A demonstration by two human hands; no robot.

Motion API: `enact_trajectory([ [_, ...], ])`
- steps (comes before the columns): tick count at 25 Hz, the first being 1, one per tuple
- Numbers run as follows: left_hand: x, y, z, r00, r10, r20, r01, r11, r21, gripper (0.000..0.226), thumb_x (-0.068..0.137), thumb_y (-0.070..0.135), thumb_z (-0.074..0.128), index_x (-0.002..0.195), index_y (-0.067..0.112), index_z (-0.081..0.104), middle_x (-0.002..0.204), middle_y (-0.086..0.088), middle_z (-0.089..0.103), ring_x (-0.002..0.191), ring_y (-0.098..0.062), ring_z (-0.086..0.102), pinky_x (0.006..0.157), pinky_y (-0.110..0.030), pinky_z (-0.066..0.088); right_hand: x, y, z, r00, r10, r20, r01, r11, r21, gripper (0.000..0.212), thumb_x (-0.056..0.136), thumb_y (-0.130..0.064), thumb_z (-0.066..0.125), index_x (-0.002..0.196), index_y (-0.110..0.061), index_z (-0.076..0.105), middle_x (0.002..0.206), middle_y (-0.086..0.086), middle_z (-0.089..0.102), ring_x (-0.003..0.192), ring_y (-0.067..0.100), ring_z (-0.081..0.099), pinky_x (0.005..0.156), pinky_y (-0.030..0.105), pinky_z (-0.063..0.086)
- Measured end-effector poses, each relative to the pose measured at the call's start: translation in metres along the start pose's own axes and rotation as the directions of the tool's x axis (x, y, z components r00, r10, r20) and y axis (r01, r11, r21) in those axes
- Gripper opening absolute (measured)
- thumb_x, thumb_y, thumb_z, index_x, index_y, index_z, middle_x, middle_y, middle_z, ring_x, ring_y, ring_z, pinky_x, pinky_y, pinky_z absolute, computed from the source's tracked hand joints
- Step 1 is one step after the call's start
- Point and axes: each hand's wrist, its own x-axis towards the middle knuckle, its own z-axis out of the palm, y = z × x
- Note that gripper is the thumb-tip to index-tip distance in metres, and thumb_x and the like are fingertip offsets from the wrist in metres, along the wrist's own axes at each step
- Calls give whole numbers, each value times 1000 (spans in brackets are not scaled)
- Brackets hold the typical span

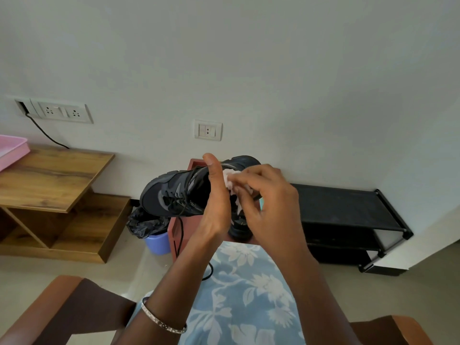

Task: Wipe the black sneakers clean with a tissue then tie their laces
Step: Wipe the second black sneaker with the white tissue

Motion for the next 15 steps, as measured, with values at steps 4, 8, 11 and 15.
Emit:
enact_trajectory([
  [4, -1, 3, 0, 994, -99, 55, 99, 995, 5, 68, 68, 83, 10, 41, 24, 30, 42, 6, 28, 41, -7, 27, 48, -21, 25, -29, 7, 13, 985, -26, -171, 28, 1000, 10, 18, 90, -12, 69, 105, -7, 77, 104, 3, 70, 98, 17, 65, 89, 18, 52],
  [8, -1, 5, 2, 995, -96, 30, 97, 995, -24, 67, 62, 84, 14, 35, 25, 30, 40, 7, 26, 43, -8, 25, 58, -25, 26, -32, 9, 15, 972, -36, -234, 43, 999, 25, 15, 92, -13, 70, 102, -5, 77, 101, 5, 71, 95, 16, 67, 88, 16, 52],
  [11, 1, 8, 5, 992, -110, 68, 116, 989, -90, 77, 72, 79, 16, 31, 20, 44, 38, 10, 43, 40, -2, 46, 53, -14, 42, -19, 1, 15, 960, -5, -279, 22, 998, 59, 20, 92, -17, 69, 104, -4, 78, 101, 5, 72, 95, 17, 68, 88, 19, 54],
  [15, 1, 5, 3, 990, -133, 38, 136, 987, -82, 92, 91, 72, 11, 32, 14, 51, 37, 6, 48, 39, -2, 51, 50, -14, 47, -23, -3, 20, 943, 93, -319, -39, 984, 171, 17, 90, -10, 72, 105, -5, 77, 103, 3, 71, 98, 11, 68, 87, 16, 54],
])
